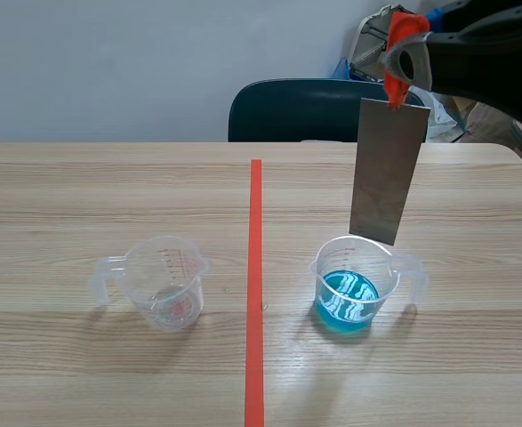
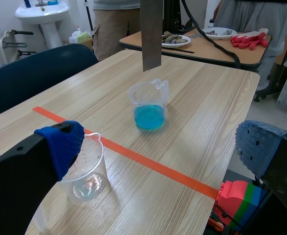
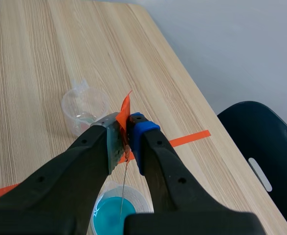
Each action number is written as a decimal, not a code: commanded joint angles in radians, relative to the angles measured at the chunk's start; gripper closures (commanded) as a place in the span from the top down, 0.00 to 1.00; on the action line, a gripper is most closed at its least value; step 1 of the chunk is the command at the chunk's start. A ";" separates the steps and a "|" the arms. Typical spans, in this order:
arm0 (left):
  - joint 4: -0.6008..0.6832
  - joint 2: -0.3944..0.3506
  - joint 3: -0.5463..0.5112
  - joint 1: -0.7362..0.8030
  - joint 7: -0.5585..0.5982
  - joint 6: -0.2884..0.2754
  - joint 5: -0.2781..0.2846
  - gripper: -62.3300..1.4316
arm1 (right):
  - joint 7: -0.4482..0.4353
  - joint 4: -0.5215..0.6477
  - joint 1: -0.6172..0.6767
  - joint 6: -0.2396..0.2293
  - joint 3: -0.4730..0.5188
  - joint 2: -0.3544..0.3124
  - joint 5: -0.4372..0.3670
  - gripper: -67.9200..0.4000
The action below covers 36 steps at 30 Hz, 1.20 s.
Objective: Do the redox reaction experiment
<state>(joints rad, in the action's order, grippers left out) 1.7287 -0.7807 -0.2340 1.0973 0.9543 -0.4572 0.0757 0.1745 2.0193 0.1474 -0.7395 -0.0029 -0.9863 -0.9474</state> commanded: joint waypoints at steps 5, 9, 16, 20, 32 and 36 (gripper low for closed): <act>0.015 0.016 0.008 -0.003 0.014 -0.001 0.009 1.00 | -0.003 0.010 -0.073 -0.006 -0.044 0.014 -0.014 0.01; 0.015 0.016 0.008 -0.003 0.014 -0.001 0.009 1.00 | 0.007 0.010 -0.141 -0.006 -0.119 0.019 -0.014 0.02; 0.015 0.016 0.008 -0.003 0.014 -0.001 0.009 1.00 | 0.051 0.007 -0.277 -0.006 -0.254 0.074 -0.006 0.02; 0.015 0.016 0.008 -0.003 0.014 -0.001 0.009 1.00 | 0.056 -0.023 -0.370 -0.006 -0.360 0.106 0.001 0.02; 0.015 0.015 0.008 -0.003 0.014 -0.001 0.009 1.00 | 0.094 -0.161 -0.625 -0.006 -0.612 0.266 0.002 0.02; 0.015 0.015 0.008 -0.003 0.014 -0.001 0.009 1.00 | 0.108 -0.203 -0.691 -0.006 -0.689 0.338 0.024 0.02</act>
<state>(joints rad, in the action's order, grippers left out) 1.7287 -0.7780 -0.2340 1.0969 0.9539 -0.4572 0.0761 0.2977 1.8133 -0.5236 -0.7391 -0.6998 -0.6563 -0.9211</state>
